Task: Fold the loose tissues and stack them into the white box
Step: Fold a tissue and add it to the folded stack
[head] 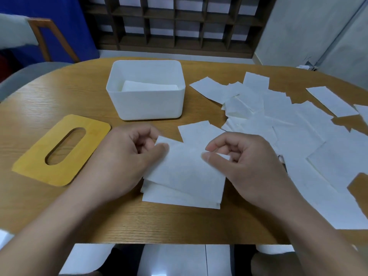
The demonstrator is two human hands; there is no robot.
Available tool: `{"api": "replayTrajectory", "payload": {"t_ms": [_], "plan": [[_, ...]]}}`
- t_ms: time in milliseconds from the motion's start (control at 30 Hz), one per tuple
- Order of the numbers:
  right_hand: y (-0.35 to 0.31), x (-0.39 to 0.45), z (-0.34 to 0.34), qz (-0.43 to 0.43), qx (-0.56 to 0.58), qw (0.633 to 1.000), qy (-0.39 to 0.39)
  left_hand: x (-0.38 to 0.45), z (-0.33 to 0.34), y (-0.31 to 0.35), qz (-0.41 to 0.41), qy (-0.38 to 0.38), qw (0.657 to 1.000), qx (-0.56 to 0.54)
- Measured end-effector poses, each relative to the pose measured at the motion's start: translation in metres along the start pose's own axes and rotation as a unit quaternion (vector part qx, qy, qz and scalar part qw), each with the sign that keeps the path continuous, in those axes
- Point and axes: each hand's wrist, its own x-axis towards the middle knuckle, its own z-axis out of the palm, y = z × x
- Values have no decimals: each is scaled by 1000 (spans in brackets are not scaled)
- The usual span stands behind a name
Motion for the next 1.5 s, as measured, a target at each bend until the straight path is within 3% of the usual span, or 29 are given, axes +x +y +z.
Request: {"api": "replayTrajectory", "payload": {"t_ms": [167,333,433,567,800,1067,1167,1300,1500], "plan": [[2,-2,8,23,-59,998,-27,-4,-6,-5,-37,-11,997,68],[3,-1,11,-9,-170,985,-15,-7,-5,-6,-20,-58,959,278],[-2,-2,6,-17,-166,986,-22,-7,-8,0,5,-94,956,277],[-3,-5,5,0,-185,978,-97,-9,-5,4,5,-153,942,297],[-10,-4,7,34,-188,972,-136,-11,-1,11,-28,-180,937,298],[-12,-7,5,20,-116,982,-145,-10,1,8,-23,-143,966,215],[-14,-6,5,4,-8,997,-82,-5,3,6,-46,-89,995,15],[-15,0,11,13,161,987,1,-5,20,14,-46,8,972,-229],[-12,1,25,18,268,962,50,-2,39,9,12,67,970,-234]]}}
